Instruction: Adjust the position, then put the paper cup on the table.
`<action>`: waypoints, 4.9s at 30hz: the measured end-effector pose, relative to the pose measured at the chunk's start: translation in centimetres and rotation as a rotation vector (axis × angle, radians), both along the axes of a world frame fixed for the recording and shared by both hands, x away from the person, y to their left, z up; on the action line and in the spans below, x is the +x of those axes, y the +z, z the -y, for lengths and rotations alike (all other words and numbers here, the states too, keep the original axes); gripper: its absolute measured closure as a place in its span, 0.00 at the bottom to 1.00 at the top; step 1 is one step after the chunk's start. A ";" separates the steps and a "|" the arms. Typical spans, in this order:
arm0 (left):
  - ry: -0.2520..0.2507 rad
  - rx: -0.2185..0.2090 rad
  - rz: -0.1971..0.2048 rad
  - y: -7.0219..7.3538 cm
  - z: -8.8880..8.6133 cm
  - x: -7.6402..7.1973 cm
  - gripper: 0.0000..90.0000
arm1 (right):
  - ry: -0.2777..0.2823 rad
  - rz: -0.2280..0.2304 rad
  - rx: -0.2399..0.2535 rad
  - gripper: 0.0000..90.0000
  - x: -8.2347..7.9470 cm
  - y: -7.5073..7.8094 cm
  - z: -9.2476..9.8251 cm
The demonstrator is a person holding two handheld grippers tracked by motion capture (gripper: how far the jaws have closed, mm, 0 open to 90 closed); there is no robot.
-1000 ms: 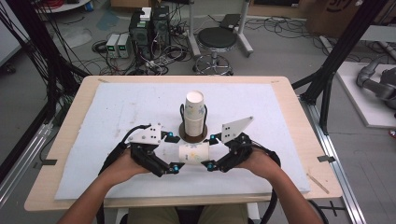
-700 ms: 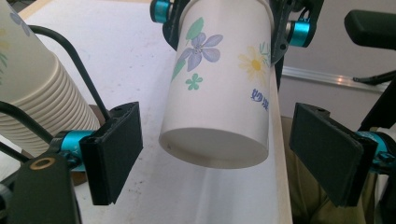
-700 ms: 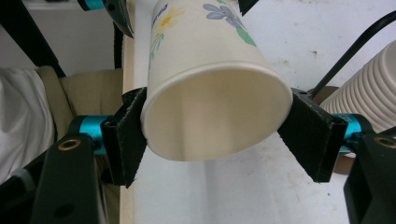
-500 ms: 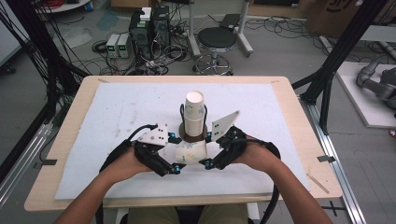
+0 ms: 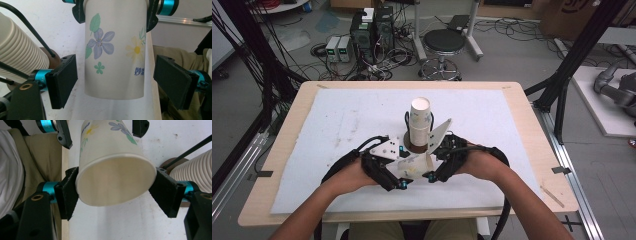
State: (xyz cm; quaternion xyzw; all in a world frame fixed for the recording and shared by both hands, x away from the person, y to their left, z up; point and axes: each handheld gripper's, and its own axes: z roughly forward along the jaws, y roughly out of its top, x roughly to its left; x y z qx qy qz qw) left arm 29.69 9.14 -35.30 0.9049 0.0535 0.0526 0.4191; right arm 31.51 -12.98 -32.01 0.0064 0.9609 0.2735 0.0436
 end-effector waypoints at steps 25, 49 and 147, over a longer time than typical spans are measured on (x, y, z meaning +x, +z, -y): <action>-0.034 0.088 -0.021 -1.1 1.4 0.1 0.32 | 0.011 -0.018 -0.124 0.31 -0.5 -0.5 -1.9; 0.009 -0.028 -0.092 -2.1 0.2 0.7 0.38 | -0.038 -0.055 0.062 0.24 -0.1 -0.2 -0.5; 0.572 -0.537 0.174 -8.7 -13.3 4.4 0.36 | -0.564 0.111 0.582 0.24 -1.6 -7.8 13.4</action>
